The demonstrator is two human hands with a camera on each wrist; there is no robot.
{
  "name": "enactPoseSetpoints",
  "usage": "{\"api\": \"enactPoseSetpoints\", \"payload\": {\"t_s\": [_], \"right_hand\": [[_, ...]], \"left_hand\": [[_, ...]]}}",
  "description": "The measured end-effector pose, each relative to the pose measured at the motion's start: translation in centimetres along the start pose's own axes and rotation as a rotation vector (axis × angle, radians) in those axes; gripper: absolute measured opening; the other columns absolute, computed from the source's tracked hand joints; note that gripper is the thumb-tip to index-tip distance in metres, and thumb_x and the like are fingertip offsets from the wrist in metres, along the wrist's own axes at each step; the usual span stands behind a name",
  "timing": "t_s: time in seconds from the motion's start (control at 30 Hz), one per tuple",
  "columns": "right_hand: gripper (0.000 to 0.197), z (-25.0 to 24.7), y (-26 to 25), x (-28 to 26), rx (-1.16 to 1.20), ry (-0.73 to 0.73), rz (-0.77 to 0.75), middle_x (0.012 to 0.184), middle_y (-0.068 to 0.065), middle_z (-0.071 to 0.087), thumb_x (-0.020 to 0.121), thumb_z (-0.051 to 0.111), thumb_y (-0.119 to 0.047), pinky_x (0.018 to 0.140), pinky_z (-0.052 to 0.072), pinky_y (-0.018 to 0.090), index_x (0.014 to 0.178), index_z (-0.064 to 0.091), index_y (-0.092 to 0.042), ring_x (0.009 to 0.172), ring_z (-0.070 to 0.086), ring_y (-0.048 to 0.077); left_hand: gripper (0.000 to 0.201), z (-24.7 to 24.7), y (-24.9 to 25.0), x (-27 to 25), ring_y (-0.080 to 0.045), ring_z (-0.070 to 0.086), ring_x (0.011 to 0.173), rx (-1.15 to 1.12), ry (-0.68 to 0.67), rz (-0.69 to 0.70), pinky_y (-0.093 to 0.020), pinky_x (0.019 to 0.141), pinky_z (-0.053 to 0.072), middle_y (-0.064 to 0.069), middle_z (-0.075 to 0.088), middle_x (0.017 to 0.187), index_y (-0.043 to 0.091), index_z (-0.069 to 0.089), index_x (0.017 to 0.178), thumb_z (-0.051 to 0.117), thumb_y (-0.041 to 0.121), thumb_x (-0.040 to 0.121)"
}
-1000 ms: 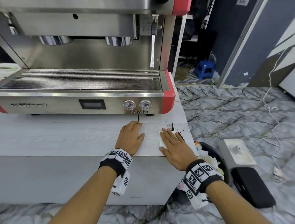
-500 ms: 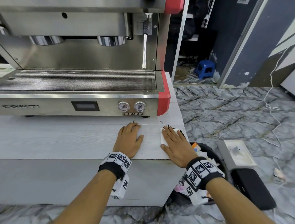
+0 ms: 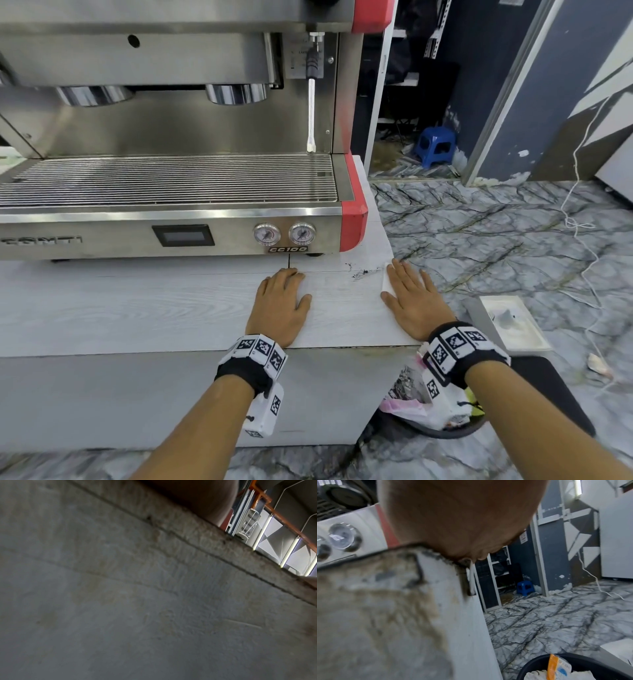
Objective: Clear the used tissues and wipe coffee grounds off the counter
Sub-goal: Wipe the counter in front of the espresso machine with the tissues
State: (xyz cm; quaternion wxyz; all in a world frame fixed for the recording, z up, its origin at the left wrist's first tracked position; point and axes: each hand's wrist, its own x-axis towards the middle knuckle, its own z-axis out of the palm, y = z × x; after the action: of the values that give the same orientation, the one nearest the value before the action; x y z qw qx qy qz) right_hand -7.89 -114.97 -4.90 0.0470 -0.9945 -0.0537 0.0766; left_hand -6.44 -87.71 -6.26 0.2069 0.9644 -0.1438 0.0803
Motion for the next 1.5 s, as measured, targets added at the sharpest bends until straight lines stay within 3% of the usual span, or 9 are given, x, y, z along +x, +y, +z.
{"api": "enactPoseSetpoints", "payload": {"t_s": [0.23, 0.43, 0.53, 0.63, 0.73, 0.87, 1.0, 1.13, 1.5], "right_hand": [[0.063, -1.1, -0.3, 0.5, 0.143, 0.052, 0.17, 0.161, 0.003, -0.011, 0.101, 0.016, -0.042, 0.12, -0.009, 0.037, 0.152, -0.005, -0.012, 0.148, -0.012, 0.015], [0.063, -2.2, -6.3, 0.5, 0.21, 0.143, -0.027, 0.161, 0.003, -0.012, 0.101, 0.016, -0.044, 0.119, -0.01, 0.035, 0.152, -0.005, -0.012, 0.148, -0.014, 0.017], [0.072, -0.9, -9.8, 0.3, 0.218, 0.123, -0.108, 0.161, 0.004, -0.009, 0.092, 0.003, -0.051, 0.12, -0.007, 0.036, 0.152, -0.003, -0.012, 0.148, -0.012, 0.018], [0.085, 1.0, -12.1, 0.8, 0.172, 0.082, -0.148, 0.162, 0.004, -0.008, 0.079, -0.01, -0.056, 0.119, -0.007, 0.037, 0.153, -0.002, -0.014, 0.149, -0.01, 0.018], [0.085, 1.9, -13.1, 1.7, 0.086, 0.073, -0.168, 0.162, 0.002, -0.004, 0.078, -0.012, -0.055, 0.119, -0.008, 0.041, 0.153, 0.001, -0.018, 0.149, -0.008, 0.018], [0.085, 2.0, -13.2, 3.2, 0.065, 0.073, -0.165, 0.162, -0.001, -0.002, 0.077, -0.013, -0.057, 0.12, -0.007, 0.044, 0.153, 0.004, -0.024, 0.149, -0.006, 0.019], [0.081, 1.5, -12.4, 4.4, 0.061, 0.069, -0.158, 0.162, 0.002, 0.0, 0.081, -0.008, -0.056, 0.12, -0.006, 0.042, 0.153, 0.003, -0.019, 0.149, -0.004, 0.021], [0.063, 0.9, -11.7, 4.8, 0.073, 0.079, -0.121, 0.162, 0.003, 0.001, 0.1, 0.021, -0.045, 0.121, -0.004, 0.04, 0.153, 0.003, -0.016, 0.149, -0.003, 0.02], [0.063, 0.3, -8.8, 5.0, 0.072, 0.045, -0.016, 0.162, 0.006, 0.002, 0.101, 0.02, -0.043, 0.121, -0.003, 0.039, 0.153, 0.003, -0.012, 0.149, -0.003, 0.02]], "left_hand": [[0.044, 0.0, -0.1, 0.1, -0.019, 0.034, 0.132, -0.019, -0.014, 0.002, -0.036, 0.116, 0.019, 0.001, 0.038, 0.143, 0.021, 0.042, 0.135, 0.041, 0.036, 0.093], [0.047, -0.2, -0.2, 0.1, -0.019, 0.034, 0.131, -0.055, -0.027, -0.002, -0.034, 0.115, 0.019, 0.002, 0.038, 0.143, 0.022, 0.043, 0.133, 0.037, 0.04, 0.09], [0.043, -0.2, -0.4, 0.4, -0.018, 0.038, 0.129, -0.1, -0.016, -0.02, -0.033, 0.113, 0.022, 0.002, 0.042, 0.14, 0.021, 0.046, 0.131, 0.043, 0.036, 0.09], [0.041, -0.6, -0.7, 0.8, -0.02, 0.047, 0.121, -0.187, 0.002, -0.034, -0.033, 0.108, 0.032, 0.0, 0.05, 0.131, 0.018, 0.052, 0.126, 0.047, 0.03, 0.087], [0.038, -1.1, -1.2, 1.3, -0.021, 0.05, 0.118, -0.203, 0.021, -0.008, -0.036, 0.105, 0.037, -0.003, 0.053, 0.128, 0.015, 0.054, 0.124, 0.052, 0.024, 0.087], [0.044, -0.9, -1.9, 1.9, -0.02, 0.048, 0.12, -0.153, 0.013, -0.013, -0.037, 0.106, 0.036, -0.002, 0.052, 0.129, 0.018, 0.052, 0.126, 0.045, 0.033, 0.086], [0.056, -0.2, -2.2, 1.6, -0.02, 0.044, 0.124, -0.044, 0.001, 0.023, -0.035, 0.11, 0.031, 0.0, 0.048, 0.133, 0.019, 0.049, 0.129, 0.028, 0.043, 0.083], [0.058, -0.3, -2.3, 1.6, -0.02, 0.043, 0.124, -0.04, -0.002, 0.029, -0.035, 0.11, 0.03, 0.0, 0.047, 0.134, 0.019, 0.047, 0.13, 0.027, 0.044, 0.082], [0.055, -0.6, -1.9, 1.4, -0.021, 0.044, 0.123, -0.041, -0.013, 0.02, -0.036, 0.11, 0.031, 0.0, 0.047, 0.134, 0.019, 0.047, 0.13, 0.028, 0.042, 0.084]]}}
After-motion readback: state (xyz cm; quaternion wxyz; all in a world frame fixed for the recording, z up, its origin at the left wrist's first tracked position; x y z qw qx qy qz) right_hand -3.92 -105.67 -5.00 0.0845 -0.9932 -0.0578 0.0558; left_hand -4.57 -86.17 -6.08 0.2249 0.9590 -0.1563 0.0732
